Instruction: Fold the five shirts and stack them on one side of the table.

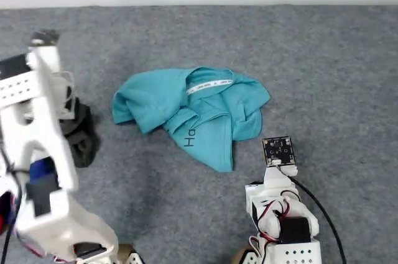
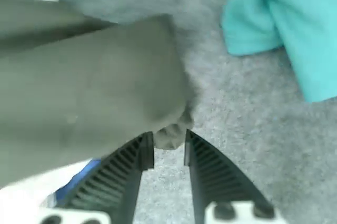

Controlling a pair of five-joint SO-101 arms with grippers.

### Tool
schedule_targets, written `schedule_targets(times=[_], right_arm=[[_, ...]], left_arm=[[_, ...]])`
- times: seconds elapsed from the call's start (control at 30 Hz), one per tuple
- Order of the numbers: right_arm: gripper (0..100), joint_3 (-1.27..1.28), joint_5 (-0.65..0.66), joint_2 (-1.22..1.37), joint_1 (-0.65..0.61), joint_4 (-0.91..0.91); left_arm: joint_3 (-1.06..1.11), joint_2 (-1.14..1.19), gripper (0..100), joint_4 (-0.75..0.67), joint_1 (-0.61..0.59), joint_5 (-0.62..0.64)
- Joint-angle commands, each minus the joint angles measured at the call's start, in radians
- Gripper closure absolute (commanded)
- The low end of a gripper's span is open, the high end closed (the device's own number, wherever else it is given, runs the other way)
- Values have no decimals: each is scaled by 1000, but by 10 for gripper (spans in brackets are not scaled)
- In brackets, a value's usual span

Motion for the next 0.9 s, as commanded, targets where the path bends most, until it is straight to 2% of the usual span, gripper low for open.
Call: schedule_targets(times=[0.0,0.27,0.6,0.73,0.87], right_arm=[[988,14,9,-10,10,8],[988,14,6,-10,7,8],[988,0,12,-10,44,5],[987,-87,92,-10,87,-105],[987,-229,78,4,97,-130]], left_arm=[[30,-241,903,31,-5,-2],[182,-557,903,29,-3,-6],[300,-784,903,29,-3,-2],[366,-853,903,29,-3,-2],[440,-928,903,29,-5,-2]])
